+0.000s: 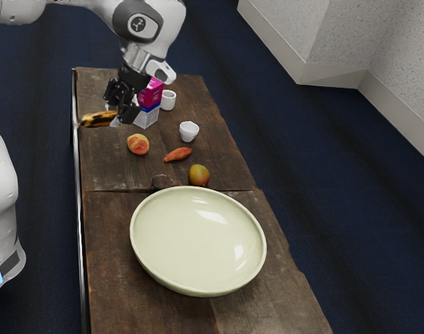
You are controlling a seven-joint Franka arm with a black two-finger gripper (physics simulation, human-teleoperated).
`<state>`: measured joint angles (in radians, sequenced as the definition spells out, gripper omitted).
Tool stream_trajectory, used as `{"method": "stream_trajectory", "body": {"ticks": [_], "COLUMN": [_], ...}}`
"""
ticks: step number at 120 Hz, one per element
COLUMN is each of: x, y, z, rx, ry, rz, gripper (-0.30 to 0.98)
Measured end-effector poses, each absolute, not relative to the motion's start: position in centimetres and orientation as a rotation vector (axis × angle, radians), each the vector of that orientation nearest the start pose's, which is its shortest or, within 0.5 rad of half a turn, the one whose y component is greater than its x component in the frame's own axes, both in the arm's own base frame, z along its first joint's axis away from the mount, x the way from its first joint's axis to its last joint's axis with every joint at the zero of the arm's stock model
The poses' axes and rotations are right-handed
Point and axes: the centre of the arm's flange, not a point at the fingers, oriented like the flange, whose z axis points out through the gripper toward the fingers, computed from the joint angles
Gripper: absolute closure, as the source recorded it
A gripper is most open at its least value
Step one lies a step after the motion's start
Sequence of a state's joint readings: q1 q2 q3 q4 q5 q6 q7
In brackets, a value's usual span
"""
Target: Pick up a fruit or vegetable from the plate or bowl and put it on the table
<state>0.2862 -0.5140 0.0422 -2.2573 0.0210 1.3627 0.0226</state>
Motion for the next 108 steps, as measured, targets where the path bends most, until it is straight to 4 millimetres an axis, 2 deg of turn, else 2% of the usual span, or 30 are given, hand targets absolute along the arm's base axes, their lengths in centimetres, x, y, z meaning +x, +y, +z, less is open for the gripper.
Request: {"method": "stream_trajectory", "body": {"ticks": [23, 41, 48, 61, 71, 86, 108], "x": [36.3, 37.4, 37.6, 37.9, 38.0, 38.1, 38.3], "y": [13.0, 13.3, 13.4, 13.4, 13.4, 13.4, 13.5], "z": [50.0, 49.5, 49.5, 49.7, 49.8, 49.8, 50.0], "rx": [-3.111, -3.114, -3.114, -3.115, -3.114, -3.113, -3.122], "ry": [-0.497, -0.508, -0.511, -0.515, -0.517, -0.518, -0.524], "rz": [0.552, 0.482, 0.462, 0.433, 0.418, 0.406, 0.377], "gripper": [0.56, 0.54, 0.49, 0.25, 0.14, 0.06, 0.02]}}
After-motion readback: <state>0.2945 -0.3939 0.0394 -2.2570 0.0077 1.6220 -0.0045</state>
